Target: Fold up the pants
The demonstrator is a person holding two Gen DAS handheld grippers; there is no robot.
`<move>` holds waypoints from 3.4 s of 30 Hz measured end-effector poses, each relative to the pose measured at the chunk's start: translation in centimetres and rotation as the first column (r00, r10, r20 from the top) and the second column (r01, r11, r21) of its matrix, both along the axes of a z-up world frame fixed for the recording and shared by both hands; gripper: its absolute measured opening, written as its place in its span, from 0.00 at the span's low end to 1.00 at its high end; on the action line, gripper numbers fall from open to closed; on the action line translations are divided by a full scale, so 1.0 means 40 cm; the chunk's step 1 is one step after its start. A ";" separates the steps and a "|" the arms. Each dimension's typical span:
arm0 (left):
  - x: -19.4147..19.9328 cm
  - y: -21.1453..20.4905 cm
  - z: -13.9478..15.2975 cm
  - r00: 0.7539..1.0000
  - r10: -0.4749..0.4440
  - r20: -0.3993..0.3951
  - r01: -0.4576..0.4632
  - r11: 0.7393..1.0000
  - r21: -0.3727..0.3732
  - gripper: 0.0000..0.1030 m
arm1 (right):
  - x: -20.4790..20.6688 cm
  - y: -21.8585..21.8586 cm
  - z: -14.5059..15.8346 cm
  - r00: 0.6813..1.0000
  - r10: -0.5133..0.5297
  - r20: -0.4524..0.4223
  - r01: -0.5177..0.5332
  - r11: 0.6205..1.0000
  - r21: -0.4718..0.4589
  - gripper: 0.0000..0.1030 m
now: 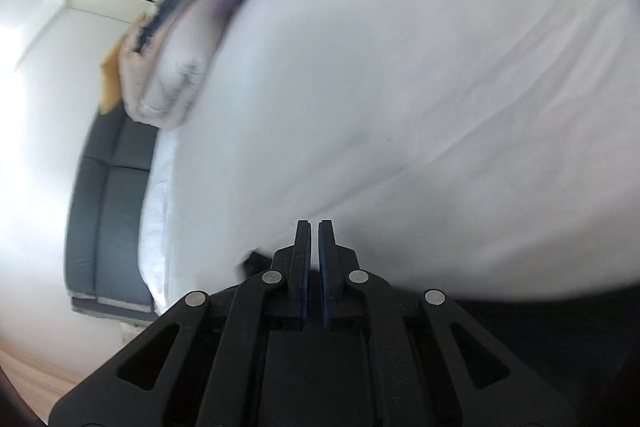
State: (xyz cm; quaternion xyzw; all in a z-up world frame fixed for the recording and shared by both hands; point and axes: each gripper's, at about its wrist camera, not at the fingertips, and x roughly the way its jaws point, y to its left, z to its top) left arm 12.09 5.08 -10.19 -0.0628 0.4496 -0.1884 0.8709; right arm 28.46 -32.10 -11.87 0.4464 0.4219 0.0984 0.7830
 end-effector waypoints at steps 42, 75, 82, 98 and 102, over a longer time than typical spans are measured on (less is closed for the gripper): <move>-0.207 0.610 0.099 0.778 0.617 0.114 -0.551 0.759 -0.347 0.92 | 0.000 1.185 0.259 0.599 0.790 -0.131 -0.467 0.213 -0.858 0.64; -0.062 0.443 0.058 0.939 0.333 0.086 -0.309 0.927 -0.213 0.92 | 0.259 1.052 0.064 0.803 0.595 -0.031 -0.447 0.567 -0.692 0.84; -0.023 0.387 0.065 0.955 0.282 0.095 -0.262 0.948 -0.183 0.92 | 0.114 0.824 0.117 0.823 0.561 0.084 -0.482 0.770 -0.417 0.77; 0.101 0.172 -0.042 0.985 0.174 -0.019 -0.165 0.960 0.226 0.95 | -0.298 0.092 -0.122 0.999 0.020 -0.029 -0.019 0.998 0.056 0.03; 0.107 0.167 -0.013 0.982 0.187 -0.033 -0.173 0.954 0.245 0.92 | -0.483 -0.176 -0.104 0.982 -0.188 -0.026 0.188 0.982 0.029 0.02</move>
